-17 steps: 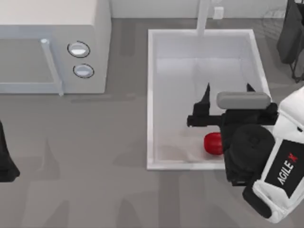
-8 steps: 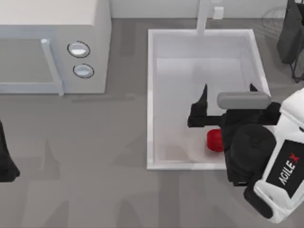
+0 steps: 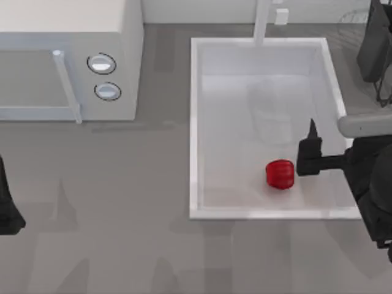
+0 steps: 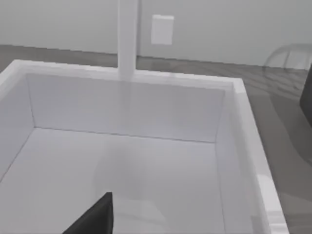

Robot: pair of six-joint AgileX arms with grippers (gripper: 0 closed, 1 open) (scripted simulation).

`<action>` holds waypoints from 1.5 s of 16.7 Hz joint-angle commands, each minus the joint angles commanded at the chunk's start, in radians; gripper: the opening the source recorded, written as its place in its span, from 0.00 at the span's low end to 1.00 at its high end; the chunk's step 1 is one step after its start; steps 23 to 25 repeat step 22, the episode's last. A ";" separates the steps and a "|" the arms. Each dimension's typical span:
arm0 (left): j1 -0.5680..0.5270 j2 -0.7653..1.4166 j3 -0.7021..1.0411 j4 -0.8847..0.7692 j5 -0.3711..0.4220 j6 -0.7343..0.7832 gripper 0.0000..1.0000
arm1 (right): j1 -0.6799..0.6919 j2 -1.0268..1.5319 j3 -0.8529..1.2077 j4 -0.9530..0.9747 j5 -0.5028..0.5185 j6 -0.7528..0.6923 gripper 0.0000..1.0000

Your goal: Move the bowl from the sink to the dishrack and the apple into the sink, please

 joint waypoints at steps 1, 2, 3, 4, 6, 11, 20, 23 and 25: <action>0.000 0.000 0.000 0.000 0.000 0.000 1.00 | -0.032 -0.102 -0.043 -0.073 -0.038 0.003 1.00; 0.000 0.000 0.000 0.000 0.000 0.000 1.00 | -0.065 -0.210 -0.085 -0.148 -0.076 0.005 1.00; 0.000 0.000 0.000 0.000 0.000 0.000 1.00 | -0.098 -0.325 -0.126 -0.225 -0.114 0.007 1.00; 0.000 0.000 0.000 0.000 0.000 0.000 1.00 | -0.132 -0.442 -0.164 -0.303 -0.150 0.009 1.00; 0.000 0.000 0.000 0.000 0.000 0.000 1.00 | -0.198 -0.681 -0.231 -0.461 -0.219 0.009 1.00; 0.000 0.000 0.000 0.000 0.000 0.000 1.00 | -0.344 -1.238 -0.332 -0.836 -0.352 -0.003 1.00; 0.000 0.000 0.000 0.000 0.000 0.000 1.00 | -0.475 -1.758 -0.336 -1.223 -0.441 -0.039 1.00; 0.000 0.000 0.000 0.000 0.000 0.000 1.00 | -0.478 -1.766 -0.334 -1.230 -0.442 -0.040 1.00; 0.000 0.000 0.000 0.000 0.000 0.000 1.00 | -0.478 -1.766 -0.334 -1.230 -0.442 -0.040 1.00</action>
